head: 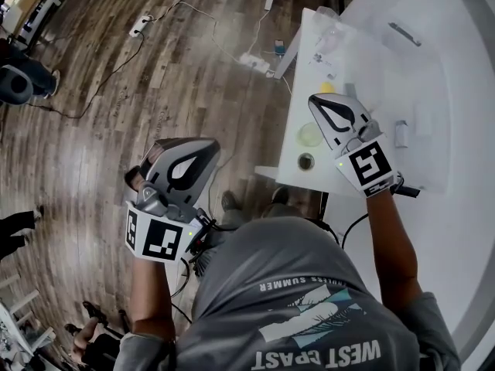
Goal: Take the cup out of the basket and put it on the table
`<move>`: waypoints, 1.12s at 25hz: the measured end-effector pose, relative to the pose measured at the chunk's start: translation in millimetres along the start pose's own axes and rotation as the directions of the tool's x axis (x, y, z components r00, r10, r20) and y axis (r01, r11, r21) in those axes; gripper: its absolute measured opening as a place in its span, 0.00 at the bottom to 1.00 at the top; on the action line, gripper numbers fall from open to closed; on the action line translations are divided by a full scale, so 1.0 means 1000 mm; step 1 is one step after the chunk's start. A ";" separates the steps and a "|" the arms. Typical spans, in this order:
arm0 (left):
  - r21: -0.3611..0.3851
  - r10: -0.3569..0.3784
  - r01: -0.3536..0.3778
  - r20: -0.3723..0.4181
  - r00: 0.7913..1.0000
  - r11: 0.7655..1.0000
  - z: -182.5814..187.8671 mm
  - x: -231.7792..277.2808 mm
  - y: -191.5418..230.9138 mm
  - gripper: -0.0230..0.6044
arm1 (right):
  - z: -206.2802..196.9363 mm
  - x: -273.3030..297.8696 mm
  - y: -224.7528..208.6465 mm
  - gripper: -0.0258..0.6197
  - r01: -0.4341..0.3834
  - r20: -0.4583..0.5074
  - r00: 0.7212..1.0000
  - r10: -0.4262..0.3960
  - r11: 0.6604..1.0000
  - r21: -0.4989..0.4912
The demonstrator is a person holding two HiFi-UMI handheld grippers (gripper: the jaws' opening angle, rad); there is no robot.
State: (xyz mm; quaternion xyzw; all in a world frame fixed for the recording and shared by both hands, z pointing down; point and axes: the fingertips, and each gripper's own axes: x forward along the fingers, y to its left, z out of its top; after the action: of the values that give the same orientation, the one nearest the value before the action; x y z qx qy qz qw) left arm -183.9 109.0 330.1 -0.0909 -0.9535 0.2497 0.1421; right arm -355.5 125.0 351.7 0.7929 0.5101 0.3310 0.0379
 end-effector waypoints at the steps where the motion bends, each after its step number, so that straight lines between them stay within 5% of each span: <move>1: -0.001 -0.001 0.001 0.004 1.000 1.000 0.001 0.000 0.000 0.08 | 0.013 -0.004 0.003 0.06 -0.004 0.041 0.999 0.004 1.000 -0.014; 4: -0.001 -0.008 0.008 0.010 1.000 1.000 0.004 0.002 0.000 0.08 | 0.040 -0.014 0.012 0.06 -0.013 0.117 0.993 0.021 0.998 -0.064; 9: 0.007 -0.011 0.011 0.013 1.000 1.000 0.007 0.002 -0.001 0.08 | 0.054 -0.030 0.028 0.06 -0.026 0.107 0.993 0.040 0.991 -0.129; 28: 0.014 -0.030 0.029 0.015 0.999 0.999 0.013 -0.008 -0.021 0.08 | 0.046 -0.051 0.059 0.06 -0.015 0.080 0.997 0.023 0.994 -0.106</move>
State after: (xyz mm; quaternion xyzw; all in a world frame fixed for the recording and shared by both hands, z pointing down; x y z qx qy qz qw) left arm -182.9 83.7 328.2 -0.0739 -0.9541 0.2548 0.1389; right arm -297.1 67.1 314.4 0.8074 0.4826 0.3252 0.0970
